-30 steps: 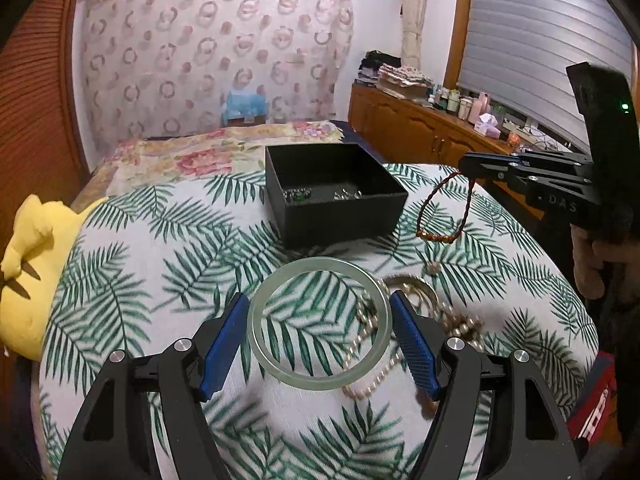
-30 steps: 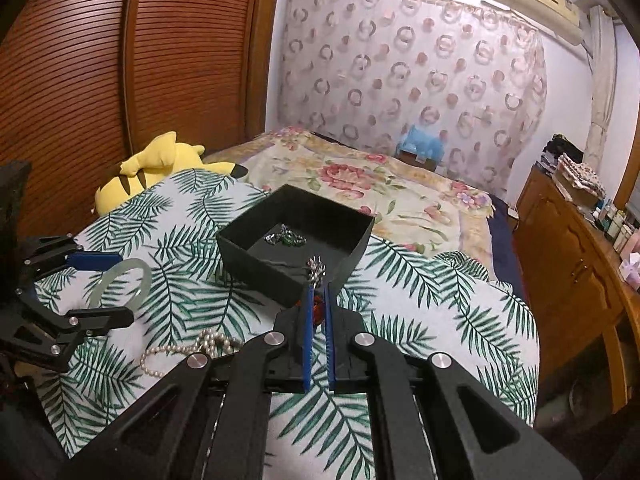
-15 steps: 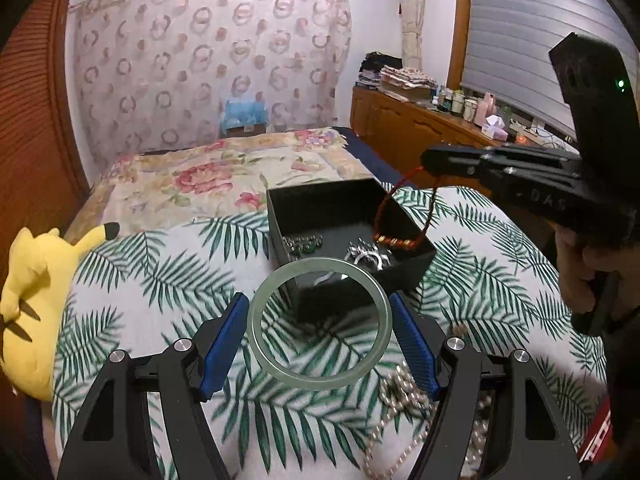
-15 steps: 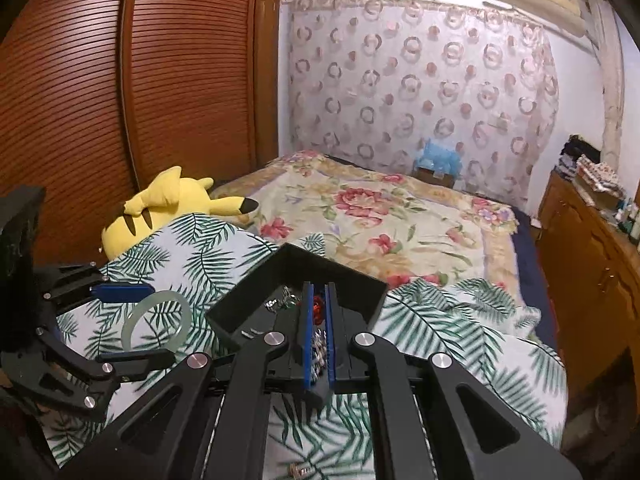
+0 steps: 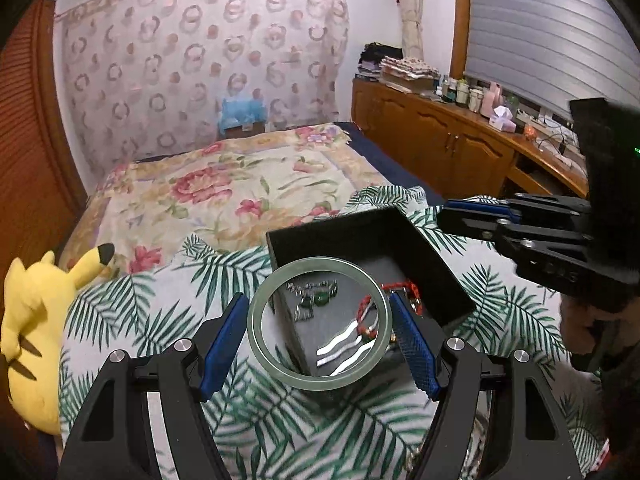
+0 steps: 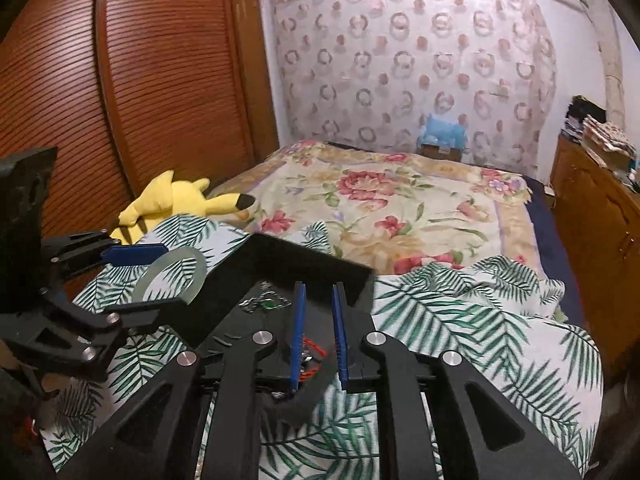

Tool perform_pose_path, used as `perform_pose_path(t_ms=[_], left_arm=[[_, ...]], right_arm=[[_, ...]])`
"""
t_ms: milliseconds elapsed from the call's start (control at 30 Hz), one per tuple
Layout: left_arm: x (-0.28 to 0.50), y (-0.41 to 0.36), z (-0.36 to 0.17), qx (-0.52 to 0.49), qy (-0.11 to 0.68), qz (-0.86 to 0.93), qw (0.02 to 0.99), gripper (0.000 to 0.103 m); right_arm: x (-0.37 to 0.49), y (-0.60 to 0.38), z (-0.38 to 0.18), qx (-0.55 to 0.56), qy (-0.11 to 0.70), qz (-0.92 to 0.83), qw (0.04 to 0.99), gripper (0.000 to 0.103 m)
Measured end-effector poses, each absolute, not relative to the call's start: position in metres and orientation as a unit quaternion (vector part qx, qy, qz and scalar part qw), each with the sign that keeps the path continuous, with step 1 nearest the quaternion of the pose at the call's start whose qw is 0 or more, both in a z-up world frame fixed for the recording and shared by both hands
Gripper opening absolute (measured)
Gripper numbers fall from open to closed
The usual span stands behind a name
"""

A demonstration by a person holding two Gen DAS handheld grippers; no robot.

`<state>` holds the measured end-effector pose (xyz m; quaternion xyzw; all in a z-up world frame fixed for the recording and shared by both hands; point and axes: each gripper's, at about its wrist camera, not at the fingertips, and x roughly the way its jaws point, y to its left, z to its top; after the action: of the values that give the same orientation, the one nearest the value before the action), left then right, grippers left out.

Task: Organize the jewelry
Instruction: 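Release the bangle and red bracelet into the black box with both tools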

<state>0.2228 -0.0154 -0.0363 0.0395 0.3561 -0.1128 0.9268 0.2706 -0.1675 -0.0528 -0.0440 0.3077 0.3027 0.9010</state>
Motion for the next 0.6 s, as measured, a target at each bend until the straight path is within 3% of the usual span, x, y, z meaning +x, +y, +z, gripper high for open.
perform_pose_path(t_ms=[600], left_arm=[[0.265, -0.047, -0.056, 0.085, 0.38, -0.108, 0.915, 0.069]], right_arm=[[0.274, -0.194, -0.065, -0.044, 0.299, 0.273, 0.913, 0.015]])
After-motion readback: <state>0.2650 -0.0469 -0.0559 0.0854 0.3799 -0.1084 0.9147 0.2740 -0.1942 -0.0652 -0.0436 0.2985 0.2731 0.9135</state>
